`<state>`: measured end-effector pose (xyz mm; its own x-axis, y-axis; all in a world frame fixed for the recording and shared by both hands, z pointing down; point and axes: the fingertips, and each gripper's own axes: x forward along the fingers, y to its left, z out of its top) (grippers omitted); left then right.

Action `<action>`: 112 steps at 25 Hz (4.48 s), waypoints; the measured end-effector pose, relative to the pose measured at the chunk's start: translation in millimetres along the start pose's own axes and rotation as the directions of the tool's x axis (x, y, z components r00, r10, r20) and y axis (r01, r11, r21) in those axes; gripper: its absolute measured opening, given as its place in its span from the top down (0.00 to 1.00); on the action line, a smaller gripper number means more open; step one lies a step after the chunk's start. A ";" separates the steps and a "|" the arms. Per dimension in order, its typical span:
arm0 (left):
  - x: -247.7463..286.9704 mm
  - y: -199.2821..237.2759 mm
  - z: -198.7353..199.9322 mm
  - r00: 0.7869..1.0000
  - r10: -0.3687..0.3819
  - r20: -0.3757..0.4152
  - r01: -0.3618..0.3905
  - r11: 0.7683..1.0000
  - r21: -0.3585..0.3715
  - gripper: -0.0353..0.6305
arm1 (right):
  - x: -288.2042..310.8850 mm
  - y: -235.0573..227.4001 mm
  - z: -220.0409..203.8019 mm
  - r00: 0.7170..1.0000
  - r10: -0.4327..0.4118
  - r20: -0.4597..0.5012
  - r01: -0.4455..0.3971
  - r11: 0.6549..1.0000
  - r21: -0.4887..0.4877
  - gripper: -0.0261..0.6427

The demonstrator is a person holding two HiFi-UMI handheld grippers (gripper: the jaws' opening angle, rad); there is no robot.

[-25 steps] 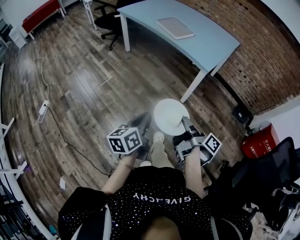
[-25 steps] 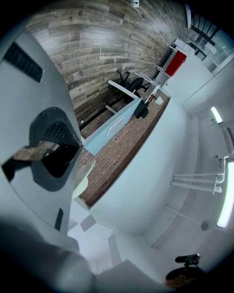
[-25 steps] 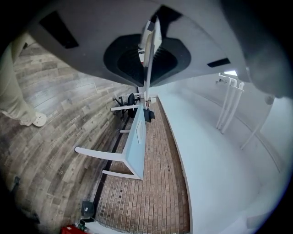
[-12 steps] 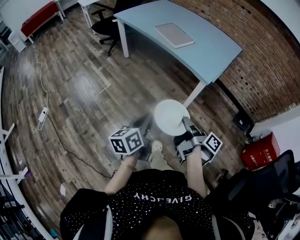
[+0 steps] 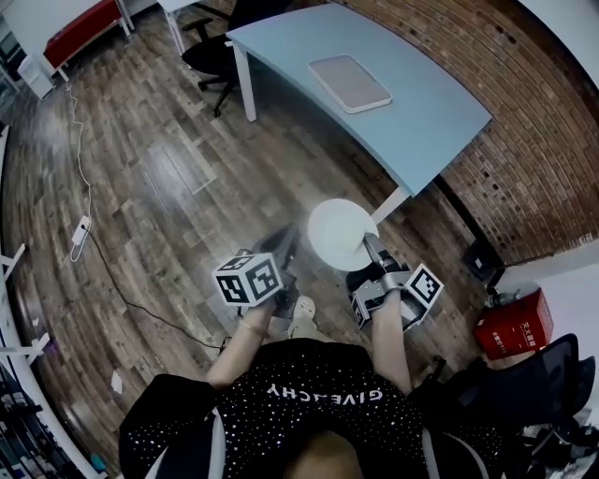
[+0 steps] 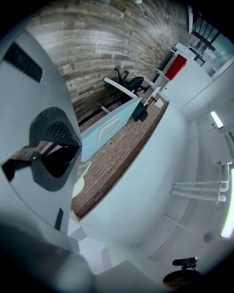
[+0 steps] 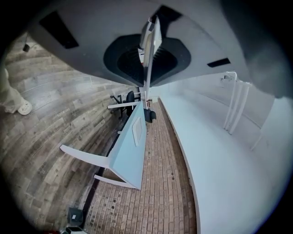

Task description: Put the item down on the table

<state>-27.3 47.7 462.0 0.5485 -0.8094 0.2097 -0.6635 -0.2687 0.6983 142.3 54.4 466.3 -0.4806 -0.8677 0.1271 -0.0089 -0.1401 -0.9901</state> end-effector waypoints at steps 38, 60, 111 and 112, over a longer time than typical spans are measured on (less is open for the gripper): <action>113.6 3.5 23.3 0.999 0.032 0.020 -0.032 0.999 0.005 0.93 | 81.5 5.5 102.0 1.000 0.024 -0.005 -0.024 0.999 0.048 0.92; 271.1 36.9 119.7 0.998 -0.041 -0.049 0.041 0.999 -0.002 0.93 | 218.5 38.7 182.2 0.998 0.008 0.060 -0.011 0.999 0.048 0.92; 515.3 171.2 310.6 0.991 -0.057 -0.117 0.058 0.998 0.006 0.93 | 519.6 69.7 321.0 0.984 -0.042 0.173 0.047 0.999 -0.022 0.92; 524.7 173.8 315.4 0.991 -0.058 -0.123 0.059 0.998 0.007 0.93 | 528.4 68.7 325.8 0.983 -0.048 0.175 0.052 0.998 -0.019 0.92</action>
<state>-15.3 -588.4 477.5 0.6444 -0.7221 0.2516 -0.6336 -0.3200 0.7043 173.4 -569.1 484.8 -0.3189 -0.9299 0.1831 -0.0508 -0.1761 -0.9831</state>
